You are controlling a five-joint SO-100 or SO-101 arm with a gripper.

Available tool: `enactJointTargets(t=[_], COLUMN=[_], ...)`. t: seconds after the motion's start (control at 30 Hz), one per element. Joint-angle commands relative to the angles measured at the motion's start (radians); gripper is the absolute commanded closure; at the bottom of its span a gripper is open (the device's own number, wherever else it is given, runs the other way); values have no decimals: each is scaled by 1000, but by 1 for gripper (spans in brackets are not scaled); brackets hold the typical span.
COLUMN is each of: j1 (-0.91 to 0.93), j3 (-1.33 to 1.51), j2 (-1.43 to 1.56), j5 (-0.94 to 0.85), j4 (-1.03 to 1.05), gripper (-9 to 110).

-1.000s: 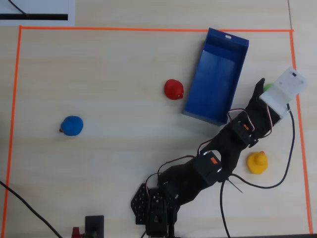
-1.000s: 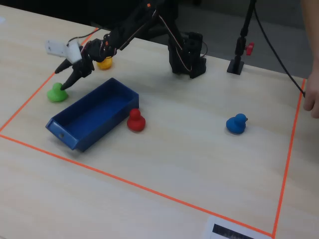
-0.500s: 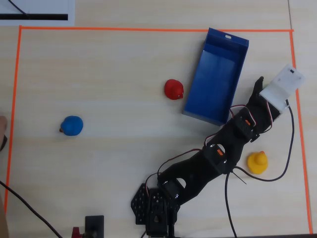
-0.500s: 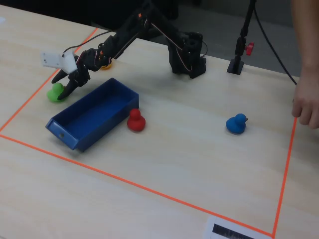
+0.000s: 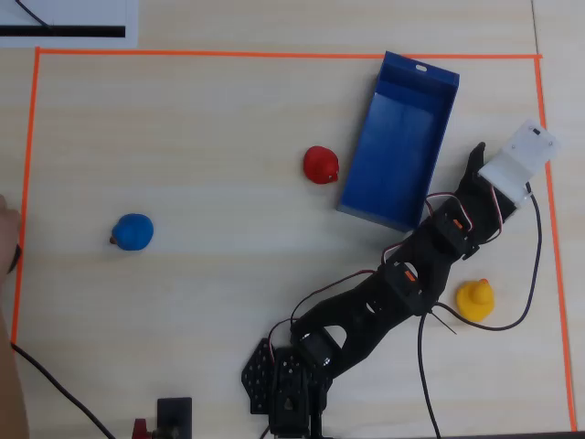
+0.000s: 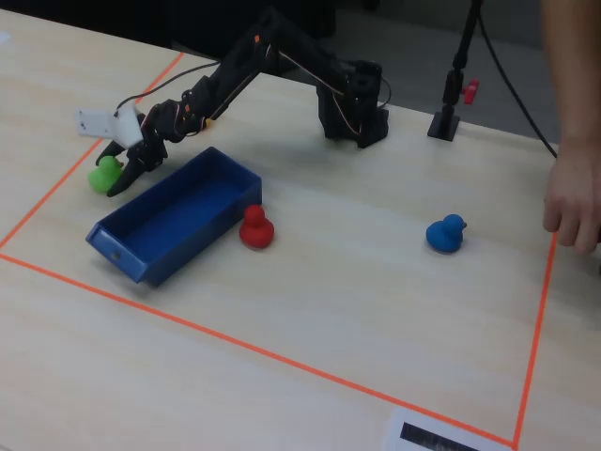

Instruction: Grasp green duck and put it into box.

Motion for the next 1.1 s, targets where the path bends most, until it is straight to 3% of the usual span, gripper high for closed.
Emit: enactJointTargets(t=[0.0, 0.57, 1.07], j1=[-9, -8, -2], j3=[-58, -86, -64], j2=[8, -18, 106], j5=[-9, 5, 44], j4=[-29, -55, 35], gripper=[68, 96, 101])
